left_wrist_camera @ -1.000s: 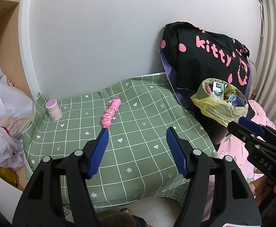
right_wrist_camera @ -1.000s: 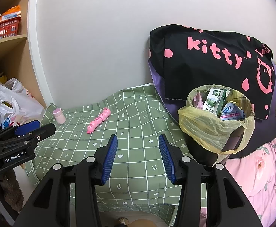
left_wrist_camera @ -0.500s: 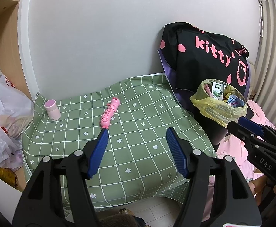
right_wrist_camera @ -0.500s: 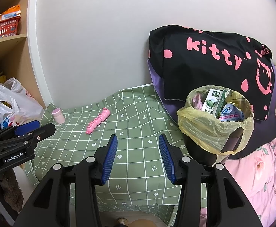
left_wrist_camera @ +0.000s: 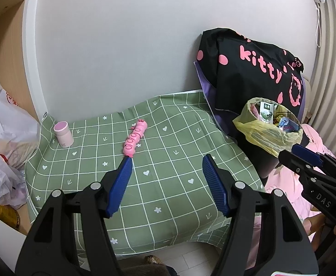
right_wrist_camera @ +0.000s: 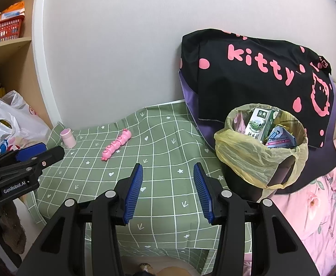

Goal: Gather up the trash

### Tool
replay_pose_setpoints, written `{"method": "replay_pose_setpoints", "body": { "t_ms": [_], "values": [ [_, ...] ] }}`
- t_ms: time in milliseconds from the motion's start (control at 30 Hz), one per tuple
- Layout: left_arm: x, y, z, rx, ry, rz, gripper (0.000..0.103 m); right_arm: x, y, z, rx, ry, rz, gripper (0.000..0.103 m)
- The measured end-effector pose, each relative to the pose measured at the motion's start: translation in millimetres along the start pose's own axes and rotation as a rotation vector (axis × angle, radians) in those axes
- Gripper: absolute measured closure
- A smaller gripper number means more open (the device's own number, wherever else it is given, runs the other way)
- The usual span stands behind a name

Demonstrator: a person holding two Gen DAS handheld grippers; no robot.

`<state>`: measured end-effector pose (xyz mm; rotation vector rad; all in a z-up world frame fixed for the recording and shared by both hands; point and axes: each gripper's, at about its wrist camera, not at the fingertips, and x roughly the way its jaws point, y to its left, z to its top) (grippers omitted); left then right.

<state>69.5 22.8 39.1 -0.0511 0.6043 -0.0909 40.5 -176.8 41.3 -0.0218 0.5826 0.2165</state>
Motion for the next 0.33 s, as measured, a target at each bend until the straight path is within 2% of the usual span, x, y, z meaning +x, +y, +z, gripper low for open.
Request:
{"method": "replay_pose_setpoints", "body": {
  "t_ms": [100, 167, 267, 333],
  "values": [
    [12.6, 8.1, -1.2, -0.008, 0.025, 0.001, 0.043, 11.9, -1.4, 1.0, -0.002, 0.021, 0.001, 0.060],
    [33.7, 24.0, -3.9, -0.041, 0.072, 0.024, 0.043, 25.6, -1.3, 1.7, -0.010, 0.041, 0.006, 0.060],
    [76.8, 69.4, -9.6, -0.144, 0.160, 0.104, 0.043, 55.9, 3.5, 2.4, -0.027, 0.091, 0.050, 0.051],
    [99.4, 104.5, -10.8, -0.224, 0.166, 0.192, 0.041, 91.1, 11.0, 2.4, -0.060, 0.151, 0.141, 0.050]
  ]
}}
